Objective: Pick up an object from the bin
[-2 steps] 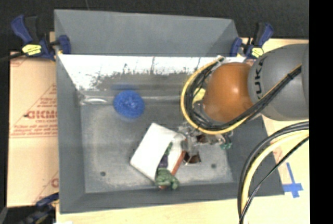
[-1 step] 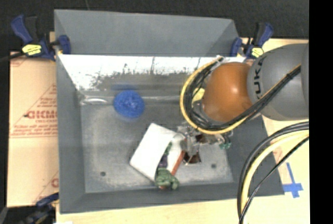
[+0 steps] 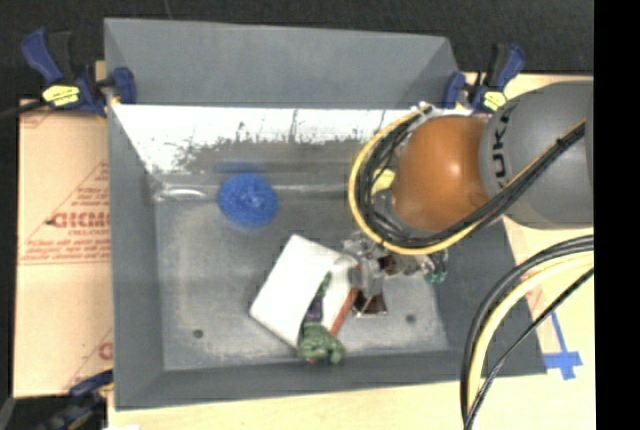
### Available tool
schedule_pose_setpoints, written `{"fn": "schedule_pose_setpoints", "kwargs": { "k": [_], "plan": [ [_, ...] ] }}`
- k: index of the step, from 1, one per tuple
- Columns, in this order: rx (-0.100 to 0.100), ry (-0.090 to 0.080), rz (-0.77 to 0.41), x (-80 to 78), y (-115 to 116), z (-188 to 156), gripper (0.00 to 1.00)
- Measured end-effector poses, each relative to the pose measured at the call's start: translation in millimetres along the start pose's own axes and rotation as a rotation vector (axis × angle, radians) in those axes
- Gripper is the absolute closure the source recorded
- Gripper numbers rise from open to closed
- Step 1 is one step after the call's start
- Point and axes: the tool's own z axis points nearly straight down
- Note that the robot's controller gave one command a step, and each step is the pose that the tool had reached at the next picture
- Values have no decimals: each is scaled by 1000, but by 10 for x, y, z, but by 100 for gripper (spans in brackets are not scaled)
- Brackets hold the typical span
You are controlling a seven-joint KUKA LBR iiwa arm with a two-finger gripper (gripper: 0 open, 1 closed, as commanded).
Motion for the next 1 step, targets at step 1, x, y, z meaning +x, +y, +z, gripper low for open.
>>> {"fn": "schedule_pose_setpoints", "kwargs": {
  "k": [1],
  "plan": [
    [-3, 7, 2, 5, 4, -315, 100]
  ]
}}
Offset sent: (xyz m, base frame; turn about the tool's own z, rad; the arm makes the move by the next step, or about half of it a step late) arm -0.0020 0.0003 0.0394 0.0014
